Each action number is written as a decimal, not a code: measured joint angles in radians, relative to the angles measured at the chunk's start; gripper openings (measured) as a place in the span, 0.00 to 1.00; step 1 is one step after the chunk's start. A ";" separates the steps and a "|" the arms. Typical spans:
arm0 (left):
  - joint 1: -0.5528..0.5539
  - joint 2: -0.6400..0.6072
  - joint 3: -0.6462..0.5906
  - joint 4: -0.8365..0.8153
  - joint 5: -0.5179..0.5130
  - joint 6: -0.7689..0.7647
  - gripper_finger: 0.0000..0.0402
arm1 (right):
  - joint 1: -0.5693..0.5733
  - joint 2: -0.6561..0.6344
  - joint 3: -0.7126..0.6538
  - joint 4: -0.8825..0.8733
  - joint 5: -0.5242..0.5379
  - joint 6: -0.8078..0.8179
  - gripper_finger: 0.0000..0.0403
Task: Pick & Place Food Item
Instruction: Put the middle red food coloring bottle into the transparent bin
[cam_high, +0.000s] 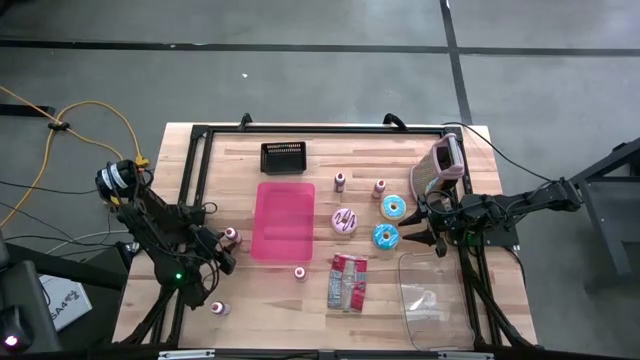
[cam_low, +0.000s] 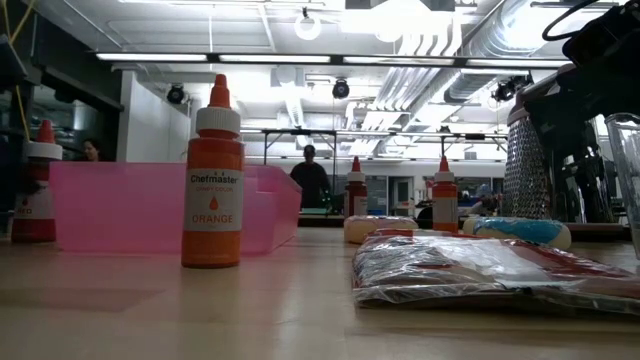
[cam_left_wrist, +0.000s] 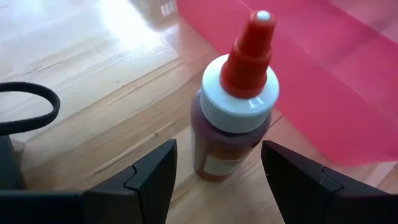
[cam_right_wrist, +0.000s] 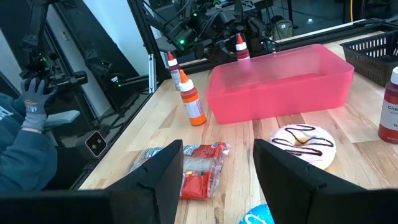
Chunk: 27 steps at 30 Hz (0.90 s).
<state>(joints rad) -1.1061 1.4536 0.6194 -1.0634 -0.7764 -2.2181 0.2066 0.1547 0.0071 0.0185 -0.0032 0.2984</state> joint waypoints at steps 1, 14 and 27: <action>0.000 0.000 -0.002 0.000 -0.003 0.001 0.57 | 0.000 0.000 0.000 0.000 0.000 0.000 0.45; 0.025 0.000 -0.016 0.005 -0.041 0.041 0.57 | 0.000 0.000 0.000 0.000 0.000 0.000 0.45; 0.047 0.000 -0.016 0.015 -0.054 0.083 0.57 | 0.000 0.000 0.000 0.000 0.000 0.000 0.45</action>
<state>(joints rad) -1.0591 1.4536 0.6037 -1.0487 -0.8300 -2.1353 0.2069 0.1544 0.0071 0.0185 -0.0033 0.2982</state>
